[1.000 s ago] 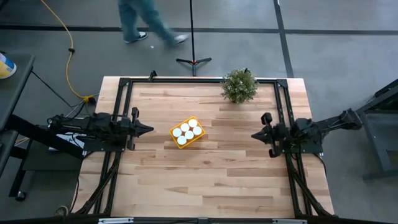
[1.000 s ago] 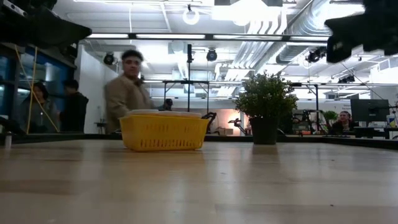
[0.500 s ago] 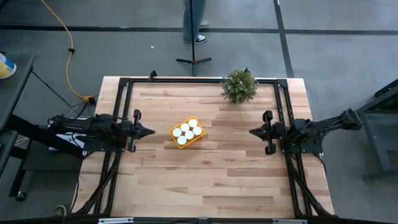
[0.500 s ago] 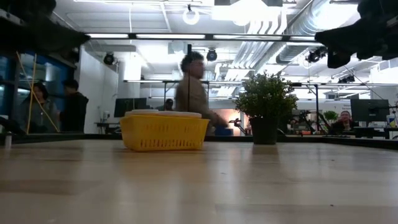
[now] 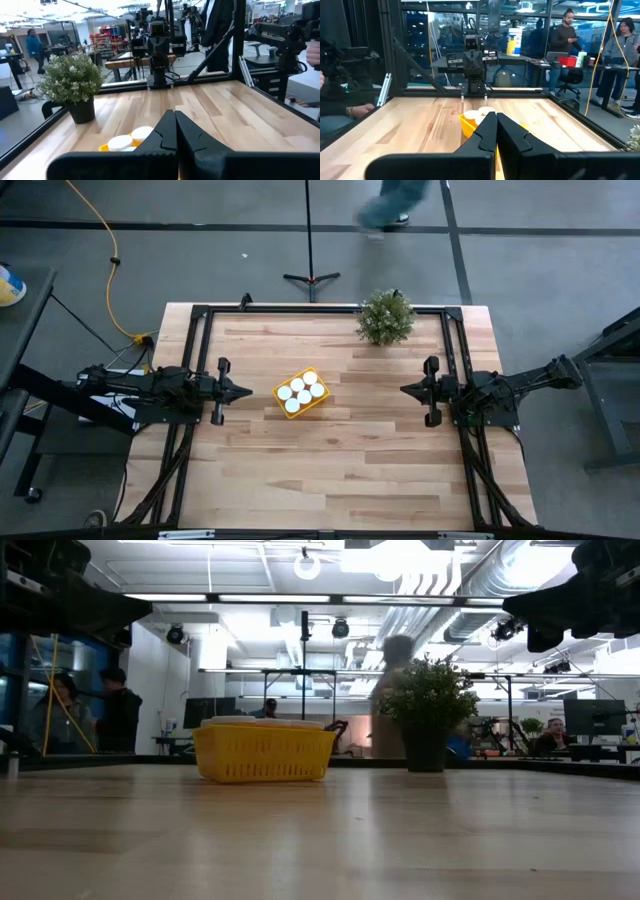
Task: Pick and place pill bottles into a basket
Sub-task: Return to Home Position
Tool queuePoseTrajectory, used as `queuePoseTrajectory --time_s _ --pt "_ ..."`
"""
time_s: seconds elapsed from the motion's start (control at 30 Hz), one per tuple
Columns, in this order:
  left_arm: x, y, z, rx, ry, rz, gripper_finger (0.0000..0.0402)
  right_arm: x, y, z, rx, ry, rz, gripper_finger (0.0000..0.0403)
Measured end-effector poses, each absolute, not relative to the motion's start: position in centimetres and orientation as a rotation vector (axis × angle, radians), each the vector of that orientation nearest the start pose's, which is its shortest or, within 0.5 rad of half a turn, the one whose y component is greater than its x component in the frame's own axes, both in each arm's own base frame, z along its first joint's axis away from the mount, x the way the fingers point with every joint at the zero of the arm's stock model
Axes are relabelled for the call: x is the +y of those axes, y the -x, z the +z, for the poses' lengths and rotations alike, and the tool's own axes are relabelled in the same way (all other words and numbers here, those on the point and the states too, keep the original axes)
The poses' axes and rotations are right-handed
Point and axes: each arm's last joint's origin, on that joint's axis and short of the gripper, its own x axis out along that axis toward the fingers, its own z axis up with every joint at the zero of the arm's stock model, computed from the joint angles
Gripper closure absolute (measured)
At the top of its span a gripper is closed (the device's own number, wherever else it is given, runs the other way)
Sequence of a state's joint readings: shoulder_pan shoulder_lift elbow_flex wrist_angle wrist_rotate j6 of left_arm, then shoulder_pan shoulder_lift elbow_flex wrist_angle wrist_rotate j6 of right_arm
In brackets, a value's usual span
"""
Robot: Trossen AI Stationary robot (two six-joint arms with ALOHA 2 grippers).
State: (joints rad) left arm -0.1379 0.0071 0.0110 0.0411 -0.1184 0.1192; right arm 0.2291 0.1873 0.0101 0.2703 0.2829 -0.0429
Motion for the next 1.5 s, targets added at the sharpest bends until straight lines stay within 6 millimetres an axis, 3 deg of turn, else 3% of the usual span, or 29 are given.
queuePoseTrajectory --time_s 0.8,0.93,1.07,1.5 --pt "-1.0 -9.67 17.01 -0.04 -0.096 -0.02 0.0378 1.63 -10.66 17.68 -0.081 0.035 -0.063 0.0403" --pt "-0.97 -9.68 17.05 -0.044 -0.095 -0.007 0.0363 1.65 -10.66 17.67 -0.081 0.036 -0.059 0.0403" --pt "-0.95 -9.67 17.06 -0.045 -0.095 0.0 0.0379 1.65 -10.66 17.63 -0.077 0.039 -0.059 0.0403" --pt "-0.94 -9.68 17.0 -0.04 -0.076 0.004 0.0374 1.65 -10.68 17.31 -0.045 0.045 -0.058 0.0402"
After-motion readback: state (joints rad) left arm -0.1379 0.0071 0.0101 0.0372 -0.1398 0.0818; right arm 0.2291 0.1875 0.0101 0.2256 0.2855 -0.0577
